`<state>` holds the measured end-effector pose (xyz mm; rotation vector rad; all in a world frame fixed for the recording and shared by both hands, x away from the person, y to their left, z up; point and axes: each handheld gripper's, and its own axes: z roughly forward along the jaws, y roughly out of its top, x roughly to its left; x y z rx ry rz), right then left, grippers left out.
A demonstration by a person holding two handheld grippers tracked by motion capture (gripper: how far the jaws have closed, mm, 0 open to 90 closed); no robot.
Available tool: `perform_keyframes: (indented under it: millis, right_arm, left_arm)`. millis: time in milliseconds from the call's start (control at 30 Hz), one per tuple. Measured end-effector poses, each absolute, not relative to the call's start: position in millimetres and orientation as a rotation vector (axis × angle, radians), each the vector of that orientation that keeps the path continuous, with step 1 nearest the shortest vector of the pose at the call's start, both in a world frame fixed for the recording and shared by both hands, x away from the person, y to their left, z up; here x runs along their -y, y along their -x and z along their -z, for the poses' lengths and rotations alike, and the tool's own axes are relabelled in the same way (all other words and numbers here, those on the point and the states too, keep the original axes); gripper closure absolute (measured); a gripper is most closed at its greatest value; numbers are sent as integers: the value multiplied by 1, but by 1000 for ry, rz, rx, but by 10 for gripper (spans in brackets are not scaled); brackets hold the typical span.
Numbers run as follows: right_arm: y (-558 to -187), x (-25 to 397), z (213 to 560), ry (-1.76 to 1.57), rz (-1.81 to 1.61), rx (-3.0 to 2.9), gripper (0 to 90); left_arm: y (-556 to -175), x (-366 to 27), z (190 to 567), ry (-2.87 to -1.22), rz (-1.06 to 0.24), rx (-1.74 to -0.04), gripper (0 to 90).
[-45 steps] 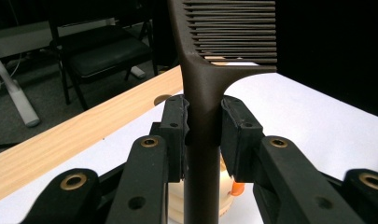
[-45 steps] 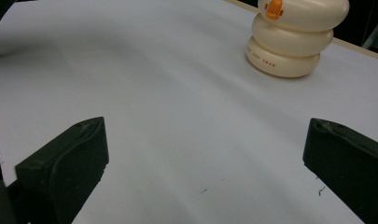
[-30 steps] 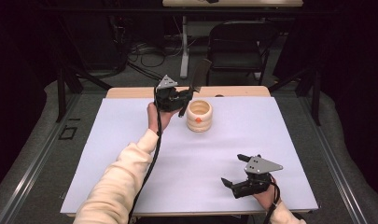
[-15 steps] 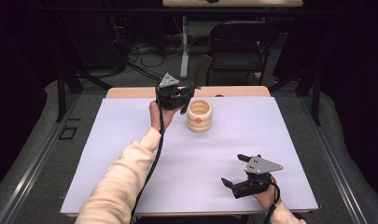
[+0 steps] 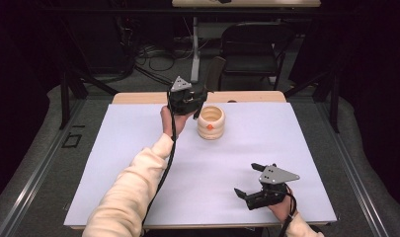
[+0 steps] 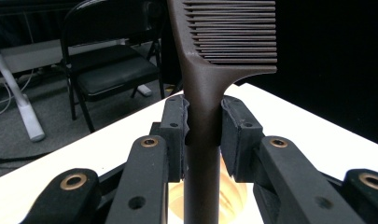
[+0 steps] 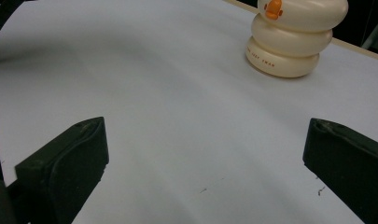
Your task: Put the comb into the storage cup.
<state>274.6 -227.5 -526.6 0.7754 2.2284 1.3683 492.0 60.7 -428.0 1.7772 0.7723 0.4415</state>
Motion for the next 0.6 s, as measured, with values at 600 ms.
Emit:
perform_keyframes:
  millis: [600]
  right_arm:
    - [-274, 228, 526, -777, -1369, -2226, 0]
  left_arm:
    - [-495, -48, 428, -1750, -443, -755, 724]
